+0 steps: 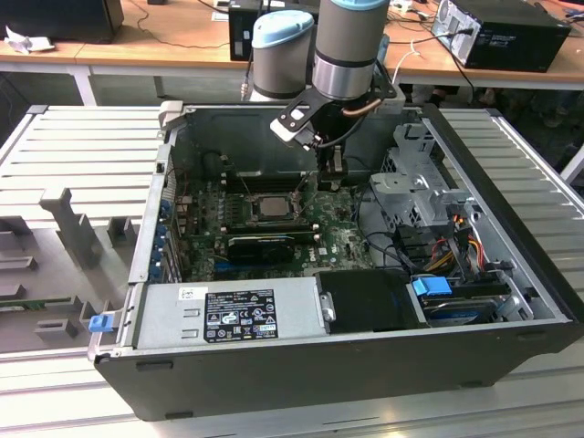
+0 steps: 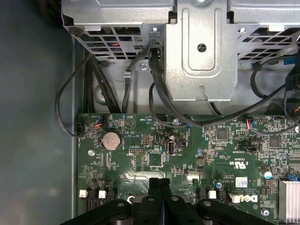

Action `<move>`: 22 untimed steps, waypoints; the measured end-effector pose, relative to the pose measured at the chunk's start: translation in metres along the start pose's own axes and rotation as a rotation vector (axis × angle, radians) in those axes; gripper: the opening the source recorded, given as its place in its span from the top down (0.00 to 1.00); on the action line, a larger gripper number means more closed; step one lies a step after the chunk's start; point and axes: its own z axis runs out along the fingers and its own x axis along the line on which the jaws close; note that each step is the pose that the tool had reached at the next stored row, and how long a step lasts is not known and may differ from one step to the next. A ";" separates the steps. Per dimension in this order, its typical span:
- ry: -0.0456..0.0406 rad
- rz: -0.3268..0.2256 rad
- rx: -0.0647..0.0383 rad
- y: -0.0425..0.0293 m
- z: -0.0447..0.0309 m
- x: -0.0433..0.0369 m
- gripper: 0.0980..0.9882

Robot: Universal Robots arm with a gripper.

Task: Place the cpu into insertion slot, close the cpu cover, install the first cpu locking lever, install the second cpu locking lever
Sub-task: 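Close the cpu cover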

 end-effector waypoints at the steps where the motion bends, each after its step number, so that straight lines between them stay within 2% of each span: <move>1: 0.0000 0.000 0.000 0.0000 0.0000 0.0000 0.99; 14: 0.0000 0.000 0.000 -0.0025 -0.0001 0.0000 0.99; 22: 0.0000 0.000 0.000 -0.0064 -0.0001 0.0000 0.99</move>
